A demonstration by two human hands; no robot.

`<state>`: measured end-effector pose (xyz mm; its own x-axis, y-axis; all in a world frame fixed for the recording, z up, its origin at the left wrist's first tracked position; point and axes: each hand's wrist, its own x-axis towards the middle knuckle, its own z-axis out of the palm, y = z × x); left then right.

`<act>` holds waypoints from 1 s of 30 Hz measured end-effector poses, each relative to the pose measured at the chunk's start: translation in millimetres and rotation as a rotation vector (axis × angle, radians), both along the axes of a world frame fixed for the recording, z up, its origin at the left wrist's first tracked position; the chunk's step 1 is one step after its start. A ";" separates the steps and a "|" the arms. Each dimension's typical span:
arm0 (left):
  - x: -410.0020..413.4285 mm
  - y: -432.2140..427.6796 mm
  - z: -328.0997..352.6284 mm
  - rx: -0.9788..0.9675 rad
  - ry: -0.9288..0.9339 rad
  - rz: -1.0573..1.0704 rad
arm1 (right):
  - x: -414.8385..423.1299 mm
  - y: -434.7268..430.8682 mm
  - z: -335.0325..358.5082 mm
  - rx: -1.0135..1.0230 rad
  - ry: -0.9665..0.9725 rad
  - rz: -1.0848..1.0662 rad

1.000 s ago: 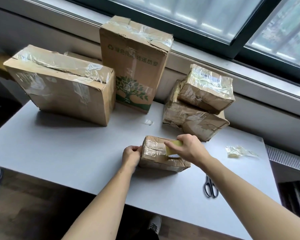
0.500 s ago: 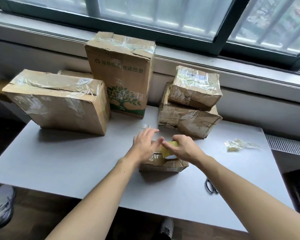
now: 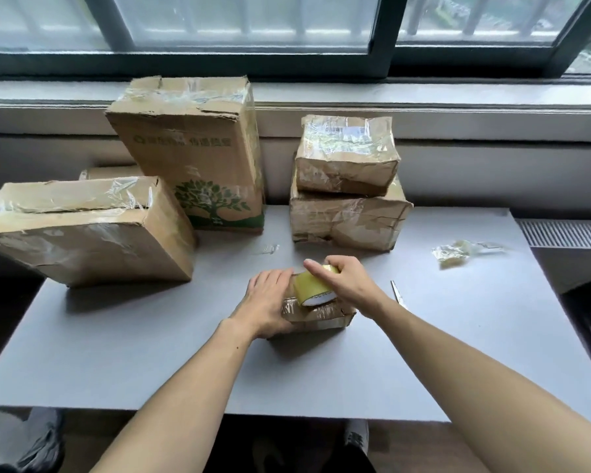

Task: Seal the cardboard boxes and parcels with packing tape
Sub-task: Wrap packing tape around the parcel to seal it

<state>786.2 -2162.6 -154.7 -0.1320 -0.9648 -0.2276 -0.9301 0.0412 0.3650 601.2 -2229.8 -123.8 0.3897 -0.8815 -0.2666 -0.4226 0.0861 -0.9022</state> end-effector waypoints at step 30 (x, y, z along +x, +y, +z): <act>-1.6 -1.6 -4.2 0.004 -0.039 -0.005 | -44.3 -31.1 9.5 -0.127 0.099 -0.185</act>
<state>784.6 -2164.2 -158.9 -0.1281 -0.9632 -0.2364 -0.9435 0.0449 0.3284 556.9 -2260.9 -114.4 0.1956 -0.9644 -0.1782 -0.4975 0.0590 -0.8655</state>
